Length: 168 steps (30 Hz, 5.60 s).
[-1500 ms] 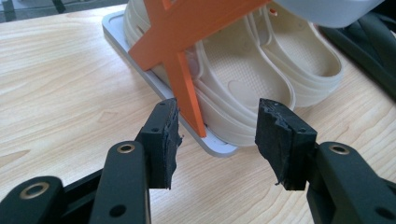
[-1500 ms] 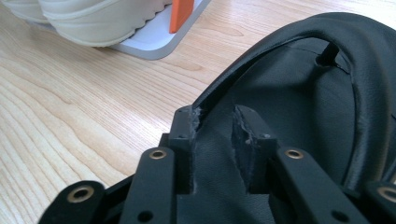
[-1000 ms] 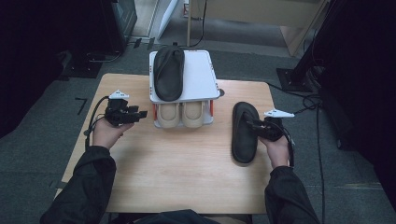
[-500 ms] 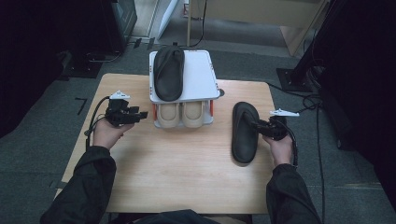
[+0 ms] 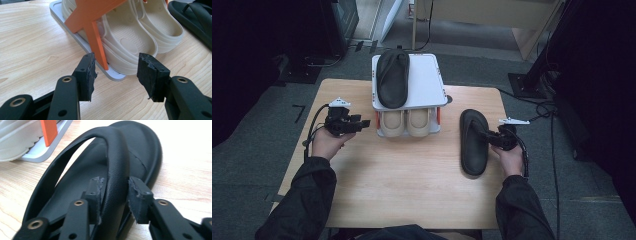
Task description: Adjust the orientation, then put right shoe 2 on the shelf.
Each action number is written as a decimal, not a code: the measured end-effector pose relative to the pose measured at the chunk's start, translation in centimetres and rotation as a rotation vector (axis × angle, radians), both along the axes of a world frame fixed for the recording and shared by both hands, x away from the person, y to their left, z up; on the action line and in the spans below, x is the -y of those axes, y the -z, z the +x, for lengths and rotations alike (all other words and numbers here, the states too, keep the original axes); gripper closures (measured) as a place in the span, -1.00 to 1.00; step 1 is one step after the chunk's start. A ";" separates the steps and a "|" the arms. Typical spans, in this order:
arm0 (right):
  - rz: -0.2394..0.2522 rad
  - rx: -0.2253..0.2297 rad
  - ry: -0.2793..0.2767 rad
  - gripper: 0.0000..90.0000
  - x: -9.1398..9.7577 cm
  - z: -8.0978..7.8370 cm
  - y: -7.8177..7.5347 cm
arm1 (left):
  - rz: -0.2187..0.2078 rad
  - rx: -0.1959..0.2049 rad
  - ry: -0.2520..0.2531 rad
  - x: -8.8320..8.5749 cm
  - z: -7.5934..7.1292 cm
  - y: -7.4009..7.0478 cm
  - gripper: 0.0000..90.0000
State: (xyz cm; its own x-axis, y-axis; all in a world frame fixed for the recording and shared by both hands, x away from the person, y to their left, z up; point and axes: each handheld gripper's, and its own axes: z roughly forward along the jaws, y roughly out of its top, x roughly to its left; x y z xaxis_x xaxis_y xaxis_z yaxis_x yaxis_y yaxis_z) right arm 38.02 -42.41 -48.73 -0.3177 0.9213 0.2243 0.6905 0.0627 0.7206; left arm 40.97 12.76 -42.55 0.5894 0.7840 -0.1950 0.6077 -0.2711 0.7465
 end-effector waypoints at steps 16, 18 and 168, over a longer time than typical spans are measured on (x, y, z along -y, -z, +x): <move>0.016 -0.032 0.061 0.59 -0.8 -0.1 -0.8 | -0.024 0.002 -0.001 -0.3 0.0 -0.1 0.09; -0.002 -0.028 0.063 0.59 -1.0 -0.1 -1.0 | -0.023 0.005 0.002 -0.4 -0.1 -0.1 0.09; -0.050 0.113 -0.148 0.58 -14.3 11.3 -14.7 | -0.077 -0.006 0.121 -0.5 -1.7 0.4 -0.02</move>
